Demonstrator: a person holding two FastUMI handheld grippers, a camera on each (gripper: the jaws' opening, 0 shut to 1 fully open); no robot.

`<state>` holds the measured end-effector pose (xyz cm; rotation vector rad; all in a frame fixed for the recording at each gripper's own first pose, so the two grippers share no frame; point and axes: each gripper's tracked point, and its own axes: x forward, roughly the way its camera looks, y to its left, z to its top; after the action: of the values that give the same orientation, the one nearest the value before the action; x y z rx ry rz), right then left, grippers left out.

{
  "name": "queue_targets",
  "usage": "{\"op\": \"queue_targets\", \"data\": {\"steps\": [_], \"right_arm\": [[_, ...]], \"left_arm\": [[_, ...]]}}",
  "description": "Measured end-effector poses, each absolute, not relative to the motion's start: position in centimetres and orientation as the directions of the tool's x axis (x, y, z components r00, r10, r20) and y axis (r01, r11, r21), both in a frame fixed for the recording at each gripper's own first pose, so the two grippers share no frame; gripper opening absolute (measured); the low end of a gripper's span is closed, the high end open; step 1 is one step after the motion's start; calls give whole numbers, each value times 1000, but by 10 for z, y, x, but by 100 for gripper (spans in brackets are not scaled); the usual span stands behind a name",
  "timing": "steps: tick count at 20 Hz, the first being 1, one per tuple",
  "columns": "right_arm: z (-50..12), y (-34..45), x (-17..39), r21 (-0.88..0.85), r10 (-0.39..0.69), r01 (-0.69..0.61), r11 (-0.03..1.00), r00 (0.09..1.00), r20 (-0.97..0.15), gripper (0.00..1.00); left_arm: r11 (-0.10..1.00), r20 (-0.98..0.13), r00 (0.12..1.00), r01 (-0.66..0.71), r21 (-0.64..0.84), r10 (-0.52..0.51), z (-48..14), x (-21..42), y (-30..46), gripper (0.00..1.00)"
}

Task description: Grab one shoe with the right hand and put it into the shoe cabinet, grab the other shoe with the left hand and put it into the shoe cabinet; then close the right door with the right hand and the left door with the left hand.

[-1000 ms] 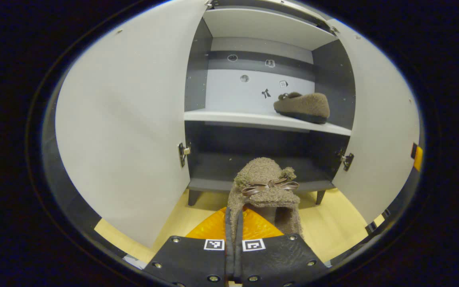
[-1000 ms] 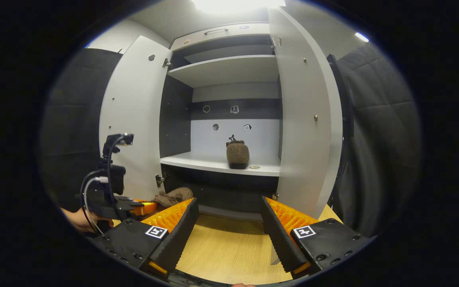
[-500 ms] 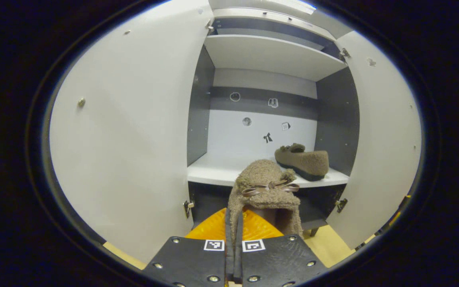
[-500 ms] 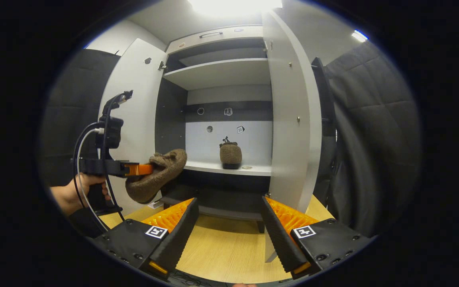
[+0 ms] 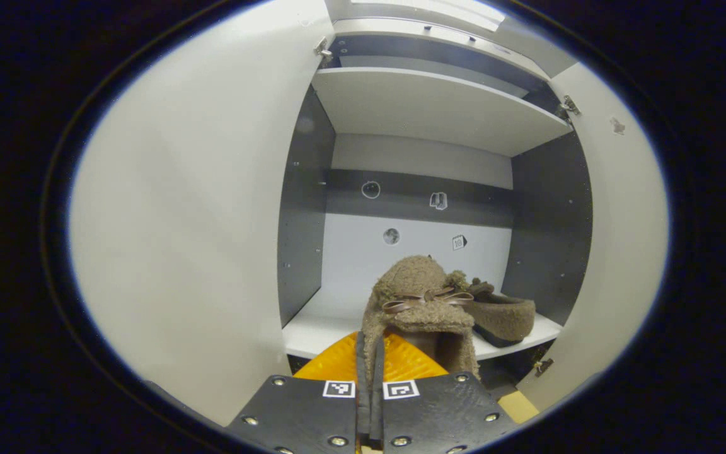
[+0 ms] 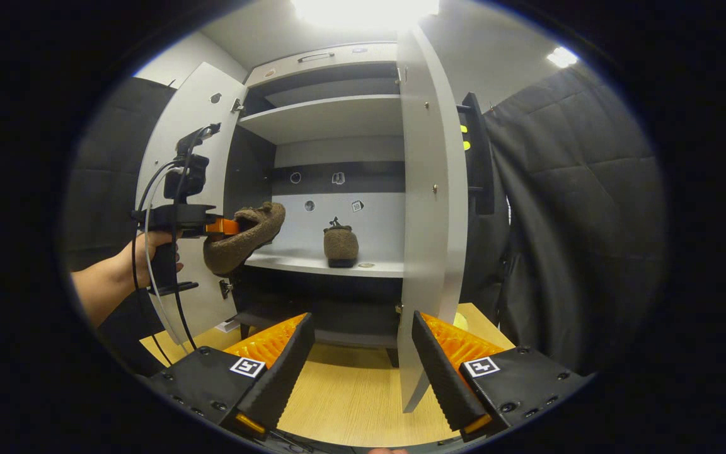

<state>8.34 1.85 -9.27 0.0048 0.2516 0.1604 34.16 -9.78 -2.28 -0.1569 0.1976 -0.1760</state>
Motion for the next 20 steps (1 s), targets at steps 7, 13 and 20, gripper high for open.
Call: {"op": "queue_targets", "data": {"steps": [7, 13, 20], "right_arm": [[-100, 15, 82, 25, 98, -95, 995, 958, -268, 98], [-98, 5, 78, -1, 35, -36, 999, 962, -270, 98], [-94, -7, 71, -10, -3, 0, 1000, 962, -274, 98]], "left_arm": [[965, -172, 961, 181, -191, -214, -12, 411, -116, 0], [961, -263, 934, 192, -198, -241, -46, 460, -142, 1], [980, -301, 938, 128, -155, -170, -65, 478, -130, 27]]}}
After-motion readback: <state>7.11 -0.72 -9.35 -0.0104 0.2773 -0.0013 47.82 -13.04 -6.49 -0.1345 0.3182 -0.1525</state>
